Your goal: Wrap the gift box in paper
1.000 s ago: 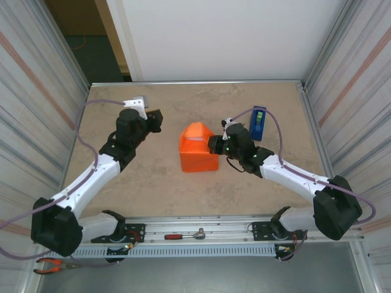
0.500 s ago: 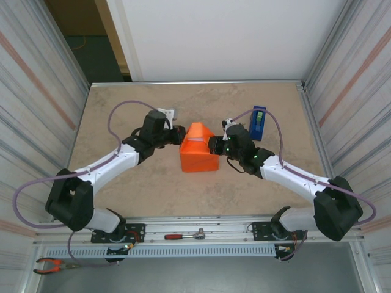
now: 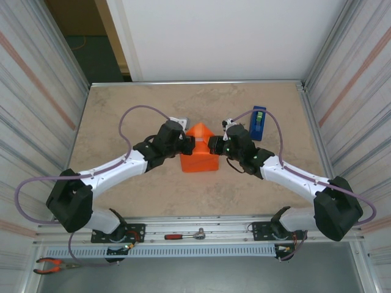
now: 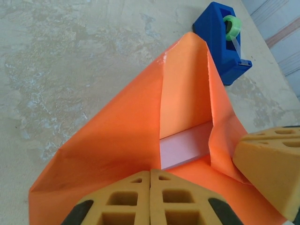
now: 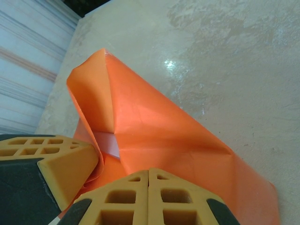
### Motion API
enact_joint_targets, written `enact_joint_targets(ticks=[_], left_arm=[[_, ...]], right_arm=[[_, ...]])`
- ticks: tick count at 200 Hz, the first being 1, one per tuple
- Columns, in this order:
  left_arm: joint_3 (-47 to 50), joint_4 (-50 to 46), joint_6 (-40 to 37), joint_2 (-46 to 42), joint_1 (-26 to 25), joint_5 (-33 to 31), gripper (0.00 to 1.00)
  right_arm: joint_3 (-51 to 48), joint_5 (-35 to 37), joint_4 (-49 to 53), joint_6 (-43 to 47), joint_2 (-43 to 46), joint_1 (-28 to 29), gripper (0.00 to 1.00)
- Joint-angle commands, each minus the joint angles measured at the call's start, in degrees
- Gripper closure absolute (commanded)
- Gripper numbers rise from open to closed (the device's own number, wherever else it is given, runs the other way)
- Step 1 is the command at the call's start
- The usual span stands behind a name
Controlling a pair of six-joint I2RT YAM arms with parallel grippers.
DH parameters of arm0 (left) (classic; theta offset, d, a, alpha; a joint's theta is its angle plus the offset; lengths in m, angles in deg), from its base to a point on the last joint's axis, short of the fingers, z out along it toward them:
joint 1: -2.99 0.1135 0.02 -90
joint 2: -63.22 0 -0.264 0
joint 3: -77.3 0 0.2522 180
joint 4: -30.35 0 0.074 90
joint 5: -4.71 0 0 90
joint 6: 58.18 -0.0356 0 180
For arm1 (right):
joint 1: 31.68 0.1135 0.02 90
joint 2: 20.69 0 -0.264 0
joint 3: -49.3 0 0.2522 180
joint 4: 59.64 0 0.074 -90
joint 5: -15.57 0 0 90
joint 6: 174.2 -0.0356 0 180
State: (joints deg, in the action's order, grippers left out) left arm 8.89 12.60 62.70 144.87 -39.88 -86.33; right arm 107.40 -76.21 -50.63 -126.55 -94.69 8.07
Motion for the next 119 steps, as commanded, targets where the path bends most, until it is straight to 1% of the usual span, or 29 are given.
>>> enact_joint_targets(ticks=[1,36,68,91,119], left_arm=[[0.58,-1.26,1.67,2.52,-0.43,-2.53,0.93],[1.66,-1.58,-0.52,2.47,-0.38,-4.29,0.93],[1.85,-1.07,-2.85,2.03,-0.2,-4.0,0.93],[1.54,-0.41,-4.35,2.2,0.72,-2.43,0.94],[0.48,-0.71,-5.57,2.55,1.33,-0.61,0.96]], right_arm=[[-2.36,-3.66,9.77,-1.92,-1.48,0.55,1.0],[3.04,-8.71,12.86,0.46,1.64,-3.58,1.0],[5.9,-12.11,14.01,2.86,3.55,-7.75,1.0],[5.62,-14.09,13.5,3.68,2.12,-8.35,1.0],[3.37,-15.76,10.31,3.92,0.79,-7.19,1.0]])
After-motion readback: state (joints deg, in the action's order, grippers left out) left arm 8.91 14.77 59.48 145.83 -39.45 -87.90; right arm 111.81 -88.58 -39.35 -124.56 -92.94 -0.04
